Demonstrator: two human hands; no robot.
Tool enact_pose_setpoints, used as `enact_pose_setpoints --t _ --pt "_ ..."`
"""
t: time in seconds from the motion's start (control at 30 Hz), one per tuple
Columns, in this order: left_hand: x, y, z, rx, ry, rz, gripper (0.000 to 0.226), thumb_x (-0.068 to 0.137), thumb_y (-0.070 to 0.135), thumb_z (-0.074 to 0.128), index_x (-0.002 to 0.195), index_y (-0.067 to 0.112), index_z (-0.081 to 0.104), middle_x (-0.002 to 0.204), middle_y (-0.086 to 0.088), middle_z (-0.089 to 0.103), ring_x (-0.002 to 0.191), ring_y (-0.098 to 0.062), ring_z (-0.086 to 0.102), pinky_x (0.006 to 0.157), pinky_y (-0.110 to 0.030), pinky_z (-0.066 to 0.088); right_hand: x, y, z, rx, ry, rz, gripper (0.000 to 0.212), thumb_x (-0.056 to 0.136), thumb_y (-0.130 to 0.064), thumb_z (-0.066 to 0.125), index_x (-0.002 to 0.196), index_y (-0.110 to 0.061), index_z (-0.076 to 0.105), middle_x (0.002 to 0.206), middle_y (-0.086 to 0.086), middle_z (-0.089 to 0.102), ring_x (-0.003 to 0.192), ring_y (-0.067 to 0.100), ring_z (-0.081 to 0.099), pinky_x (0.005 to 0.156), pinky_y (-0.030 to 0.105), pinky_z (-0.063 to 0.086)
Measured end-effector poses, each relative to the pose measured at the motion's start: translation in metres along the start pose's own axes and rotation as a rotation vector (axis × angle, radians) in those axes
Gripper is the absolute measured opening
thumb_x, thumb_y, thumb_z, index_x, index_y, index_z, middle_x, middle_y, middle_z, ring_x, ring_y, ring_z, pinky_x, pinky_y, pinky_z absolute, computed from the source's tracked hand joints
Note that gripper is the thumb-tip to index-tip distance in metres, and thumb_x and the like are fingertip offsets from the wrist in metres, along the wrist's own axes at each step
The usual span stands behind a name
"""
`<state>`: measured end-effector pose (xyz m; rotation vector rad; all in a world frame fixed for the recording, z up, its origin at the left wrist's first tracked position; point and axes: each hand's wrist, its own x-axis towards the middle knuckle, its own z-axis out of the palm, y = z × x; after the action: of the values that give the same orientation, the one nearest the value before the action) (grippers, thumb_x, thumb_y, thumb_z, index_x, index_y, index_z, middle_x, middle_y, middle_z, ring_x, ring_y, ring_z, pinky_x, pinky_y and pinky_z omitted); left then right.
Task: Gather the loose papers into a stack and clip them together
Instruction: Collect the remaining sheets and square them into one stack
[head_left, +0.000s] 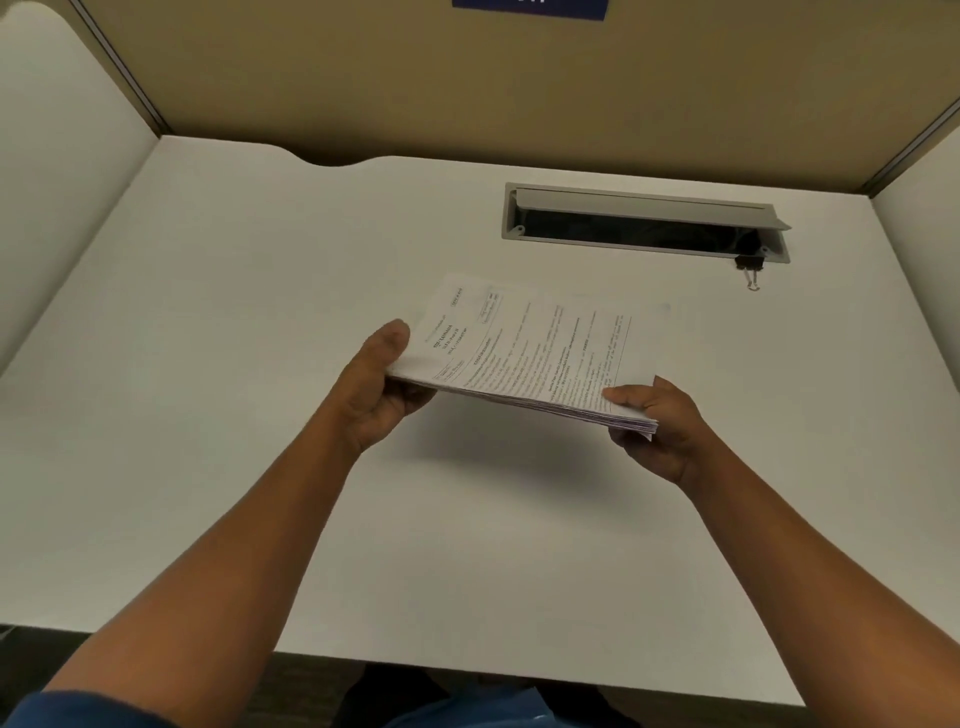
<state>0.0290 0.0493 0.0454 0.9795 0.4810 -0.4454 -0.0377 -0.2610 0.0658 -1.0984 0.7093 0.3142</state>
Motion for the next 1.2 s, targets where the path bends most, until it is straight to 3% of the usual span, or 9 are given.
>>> enact_pose_setpoints --t 0.17,0.33,0.53,0.63,0.77,0.87,0.97,1.07,1.2 --pt "-0.006 -0.015 0.008 -0.059 -0.068 0.316 0.056 0.083 0.021 0.082 0.129 0.027 0.050 0.127 0.000 0.065 0.124 -0.029 0.062 0.092 -0.044 0.057 -0.005 0.002 0.009 0.036 -0.038 0.057 0.015 0.089 0.014 0.050 0.086 0.002 0.059 0.065 0.009 0.067 0.048 0.012 0.057 0.041 0.016 0.041" --pt "-0.009 -0.018 0.012 0.200 0.013 0.501 0.088 0.064 0.044 0.092 0.135 0.021 0.044 0.142 -0.004 0.049 0.121 -0.020 0.062 0.090 -0.036 0.058 -0.009 0.005 0.011 0.092 -0.077 0.095 0.017 0.091 0.009 0.048 0.086 -0.002 0.061 0.066 0.006 0.068 0.046 0.009 0.054 0.039 0.015 0.040" --pt "-0.012 -0.015 0.014 0.190 0.063 0.555 0.072 0.071 0.048 0.084 0.127 0.015 0.053 0.143 -0.007 0.052 0.125 -0.021 0.061 0.090 -0.037 0.059 -0.007 0.011 0.009 0.146 -0.033 0.104 0.027 0.092 0.008 0.048 0.073 -0.006 0.061 0.063 0.006 0.064 0.043 0.009 0.053 0.037 0.015 0.040" --pt "-0.009 -0.013 0.013 0.139 0.105 0.527 0.049 0.082 0.040 0.074 0.120 0.014 0.058 0.131 0.003 0.064 0.122 -0.019 0.063 0.087 -0.034 0.059 -0.005 0.013 0.009 0.091 -0.030 0.064 0.019 0.092 0.008 0.051 0.085 -0.004 0.063 0.072 0.009 0.070 0.045 0.011 0.058 0.038 0.018 0.042" --pt "0.002 0.003 -0.003 0.083 0.116 0.315 0.002 0.098 0.015 0.064 0.097 0.015 0.066 0.104 0.002 0.076 0.100 -0.021 0.069 0.072 -0.028 0.059 0.003 0.003 0.001 -0.059 -0.090 -0.082 0.032 0.092 0.008 0.056 0.120 -0.004 0.064 0.111 0.013 0.075 0.093 0.029 0.075 0.067 0.034 0.062" --pt "0.010 0.022 -0.020 0.334 0.036 0.163 0.034 0.092 -0.009 0.058 0.106 0.022 0.058 0.108 -0.006 0.072 0.097 -0.026 0.065 0.067 -0.032 0.057 0.006 -0.008 -0.007 -0.271 -0.112 -0.181 0.039 0.090 0.009 0.061 0.120 -0.017 0.065 0.113 0.004 0.076 0.105 0.030 0.072 0.083 0.044 0.061" --pt "0.012 0.038 -0.023 0.636 -0.073 0.094 0.055 0.086 -0.015 0.060 0.124 0.024 0.053 0.111 -0.008 0.073 0.103 -0.028 0.068 0.081 -0.043 0.057 0.006 -0.019 -0.009 -0.457 -0.138 -0.270 0.036 0.091 0.004 0.064 0.116 -0.022 0.066 0.111 0.001 0.076 0.106 0.025 0.072 0.083 0.043 0.062" --pt "0.015 0.044 -0.011 0.705 -0.132 0.205 0.046 0.088 -0.009 0.067 0.123 0.018 0.059 0.115 -0.008 0.074 0.110 -0.028 0.071 0.090 -0.044 0.059 0.007 -0.025 -0.006 -0.541 -0.148 -0.389 0.032 0.094 0.001 0.063 0.113 -0.025 0.065 0.108 0.000 0.073 0.103 0.016 0.071 0.086 0.040 0.059" --pt "0.020 0.036 0.001 0.614 -0.102 0.444 0.029 0.093 0.001 0.068 0.109 0.024 0.065 0.108 0.001 0.073 0.104 -0.019 0.070 0.084 -0.034 0.057 0.006 -0.028 0.007 -0.588 -0.081 -0.532 0.040 0.097 0.000 0.060 0.114 -0.036 0.061 0.101 -0.019 0.071 0.096 -0.005 0.064 0.086 0.023 0.053"
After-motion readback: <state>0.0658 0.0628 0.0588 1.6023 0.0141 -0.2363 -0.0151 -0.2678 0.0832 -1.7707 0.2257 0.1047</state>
